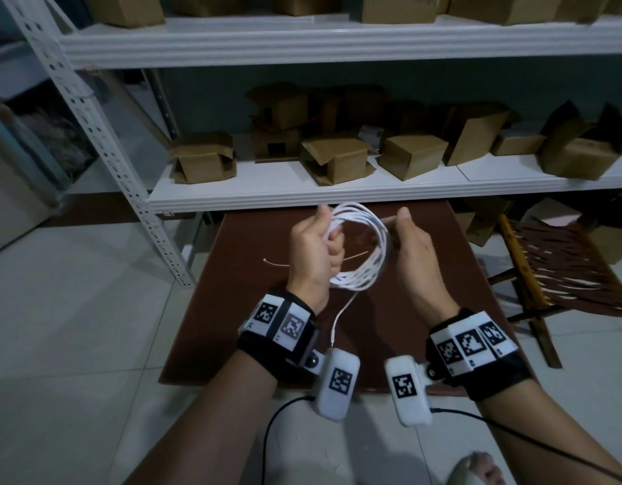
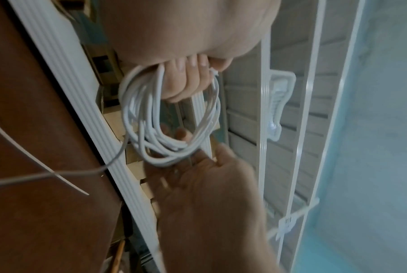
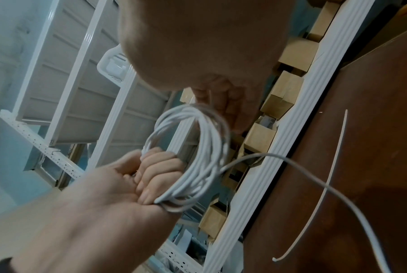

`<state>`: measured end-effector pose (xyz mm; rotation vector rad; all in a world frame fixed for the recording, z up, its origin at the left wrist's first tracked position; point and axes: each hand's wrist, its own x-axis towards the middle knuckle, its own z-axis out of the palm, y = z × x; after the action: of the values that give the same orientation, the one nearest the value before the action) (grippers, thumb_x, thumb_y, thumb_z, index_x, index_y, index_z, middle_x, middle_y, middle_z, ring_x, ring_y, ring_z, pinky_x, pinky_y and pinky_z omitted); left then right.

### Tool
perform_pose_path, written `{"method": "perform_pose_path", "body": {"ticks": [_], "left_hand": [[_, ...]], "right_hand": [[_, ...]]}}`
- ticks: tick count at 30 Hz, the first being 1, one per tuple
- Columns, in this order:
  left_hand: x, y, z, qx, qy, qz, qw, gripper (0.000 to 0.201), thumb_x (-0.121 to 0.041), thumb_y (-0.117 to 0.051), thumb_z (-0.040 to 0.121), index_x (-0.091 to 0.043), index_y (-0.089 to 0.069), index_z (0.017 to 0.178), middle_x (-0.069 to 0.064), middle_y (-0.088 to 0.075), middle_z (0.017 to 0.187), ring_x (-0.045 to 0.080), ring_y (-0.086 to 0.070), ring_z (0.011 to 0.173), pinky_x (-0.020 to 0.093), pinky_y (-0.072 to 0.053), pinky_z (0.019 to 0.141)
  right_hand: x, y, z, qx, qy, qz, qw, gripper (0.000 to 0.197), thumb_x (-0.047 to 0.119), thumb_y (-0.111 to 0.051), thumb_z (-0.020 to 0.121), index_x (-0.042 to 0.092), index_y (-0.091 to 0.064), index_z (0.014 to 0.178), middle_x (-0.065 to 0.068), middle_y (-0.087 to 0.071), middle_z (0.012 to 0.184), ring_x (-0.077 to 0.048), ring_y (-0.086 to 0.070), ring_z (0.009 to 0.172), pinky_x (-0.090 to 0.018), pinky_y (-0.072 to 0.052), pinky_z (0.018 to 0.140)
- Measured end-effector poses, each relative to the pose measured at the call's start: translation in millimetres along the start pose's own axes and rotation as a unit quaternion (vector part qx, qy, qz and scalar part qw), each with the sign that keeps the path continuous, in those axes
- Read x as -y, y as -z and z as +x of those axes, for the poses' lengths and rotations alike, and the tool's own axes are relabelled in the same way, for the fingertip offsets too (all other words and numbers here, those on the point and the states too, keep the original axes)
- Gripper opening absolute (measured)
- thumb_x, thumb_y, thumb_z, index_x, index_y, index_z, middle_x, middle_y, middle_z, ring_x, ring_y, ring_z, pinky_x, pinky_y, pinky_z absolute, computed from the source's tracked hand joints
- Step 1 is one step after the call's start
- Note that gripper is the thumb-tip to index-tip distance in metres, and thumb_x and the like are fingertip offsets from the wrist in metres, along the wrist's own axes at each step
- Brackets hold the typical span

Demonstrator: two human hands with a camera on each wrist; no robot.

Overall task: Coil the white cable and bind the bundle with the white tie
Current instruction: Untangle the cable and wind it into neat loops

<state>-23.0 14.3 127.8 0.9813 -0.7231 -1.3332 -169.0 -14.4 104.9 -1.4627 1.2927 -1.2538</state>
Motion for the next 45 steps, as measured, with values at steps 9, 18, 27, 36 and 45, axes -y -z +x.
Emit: {"method": "perform_pose_path", "body": {"ticks": [9, 18, 27, 36, 45], "left_hand": [[-18, 23, 14, -0.115, -0.003, -0.243, 0.963, 0.053, -0.045, -0.034, 0.112, -0.020, -0.039, 0.066, -0.009, -0.023, 0.049, 0.006, -0.015, 0.038, 0.021, -0.013, 0.032], [-11, 16, 11, -0.131, 0.041, -0.269, 0.953, 0.054, -0.047, -0.035, 0.112, -0.019, -0.038, 0.066, -0.008, -0.022, 0.049, 0.007, -0.015, 0.035, 0.021, -0.014, 0.030], [-13, 23, 11, -0.154, 0.047, -0.204, 0.966, 0.053, -0.046, -0.034, 0.113, -0.020, -0.038, 0.066, -0.009, -0.022, 0.050, 0.006, -0.014, 0.038, 0.021, -0.011, 0.033], [-13, 22, 13, -0.154, 0.066, -0.162, 0.972, 0.052, -0.045, -0.035, 0.113, -0.021, -0.039, 0.067, -0.010, -0.023, 0.049, 0.005, -0.014, 0.037, 0.020, -0.011, 0.032], [-12, 23, 14, -0.155, 0.069, -0.171, 0.970, 0.052, -0.044, -0.035, 0.113, -0.020, -0.039, 0.067, -0.010, -0.023, 0.049, 0.005, -0.014, 0.036, 0.020, -0.012, 0.032]], "right_hand": [[-13, -19, -14, 0.177, -0.173, -0.020, 0.969, 0.079, 0.057, -0.024, 0.112, 0.004, -0.071, 0.076, -0.014, -0.070, 0.065, -0.024, -0.060, 0.056, -0.028, -0.046, 0.055], [1, -15, -8, 0.121, -0.328, 0.458, 0.818, 0.042, 0.036, -0.051, 0.107, 0.002, -0.064, 0.128, -0.019, -0.076, 0.118, -0.025, -0.077, 0.095, -0.033, -0.064, 0.085], [-6, -5, -1, 0.007, -0.282, 0.371, 0.885, 0.028, 0.020, -0.050, 0.111, 0.008, -0.074, 0.107, 0.002, -0.075, 0.073, -0.008, -0.066, 0.064, -0.017, -0.059, 0.060], [-1, -9, -6, 0.020, -0.204, 0.304, 0.930, 0.029, 0.019, -0.045, 0.112, 0.005, -0.070, 0.114, -0.002, -0.075, 0.082, -0.010, -0.059, 0.071, -0.019, -0.057, 0.067], [7, -10, -11, 0.032, -0.169, 0.290, 0.942, 0.029, 0.019, -0.042, 0.113, 0.007, -0.068, 0.111, -0.001, -0.071, 0.077, -0.007, -0.067, 0.065, -0.019, -0.056, 0.065]]}}
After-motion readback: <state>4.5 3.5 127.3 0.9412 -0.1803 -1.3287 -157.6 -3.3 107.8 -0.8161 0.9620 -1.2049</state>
